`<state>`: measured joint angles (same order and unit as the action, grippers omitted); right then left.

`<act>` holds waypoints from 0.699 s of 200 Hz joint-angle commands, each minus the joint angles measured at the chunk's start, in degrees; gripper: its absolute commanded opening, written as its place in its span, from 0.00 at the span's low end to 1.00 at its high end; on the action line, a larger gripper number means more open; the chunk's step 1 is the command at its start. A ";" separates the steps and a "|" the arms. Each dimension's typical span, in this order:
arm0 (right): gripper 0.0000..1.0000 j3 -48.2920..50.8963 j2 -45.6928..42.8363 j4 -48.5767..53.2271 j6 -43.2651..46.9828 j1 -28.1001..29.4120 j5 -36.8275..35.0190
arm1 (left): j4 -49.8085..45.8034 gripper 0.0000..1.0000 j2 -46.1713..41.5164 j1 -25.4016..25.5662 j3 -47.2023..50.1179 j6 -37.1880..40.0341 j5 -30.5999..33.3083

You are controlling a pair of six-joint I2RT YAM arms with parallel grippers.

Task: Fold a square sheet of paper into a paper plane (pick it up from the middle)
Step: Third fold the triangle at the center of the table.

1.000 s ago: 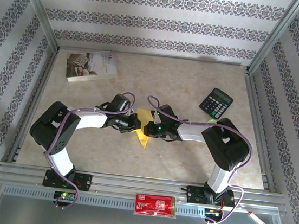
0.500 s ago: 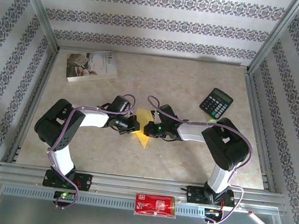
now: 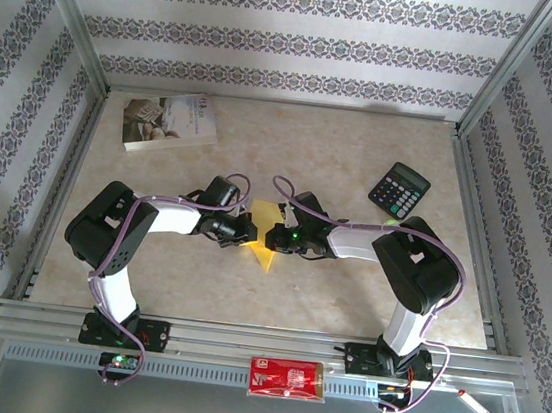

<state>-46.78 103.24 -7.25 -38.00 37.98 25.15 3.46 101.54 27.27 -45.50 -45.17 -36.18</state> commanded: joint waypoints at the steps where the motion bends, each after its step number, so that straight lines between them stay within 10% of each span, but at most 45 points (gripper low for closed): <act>1: 0.08 1.06 2.51 9.47 2.47 -0.82 -4.57 | -3.94 0.00 1.82 -0.54 1.98 2.61 3.32; 140: 0.22 4.42 -15.01 10.75 0.11 1.47 -0.78 | -4.52 0.00 2.68 -0.51 2.07 3.86 3.60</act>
<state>-43.55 90.04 4.51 -36.10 36.21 23.22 3.46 101.58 27.27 -45.43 -43.00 -36.18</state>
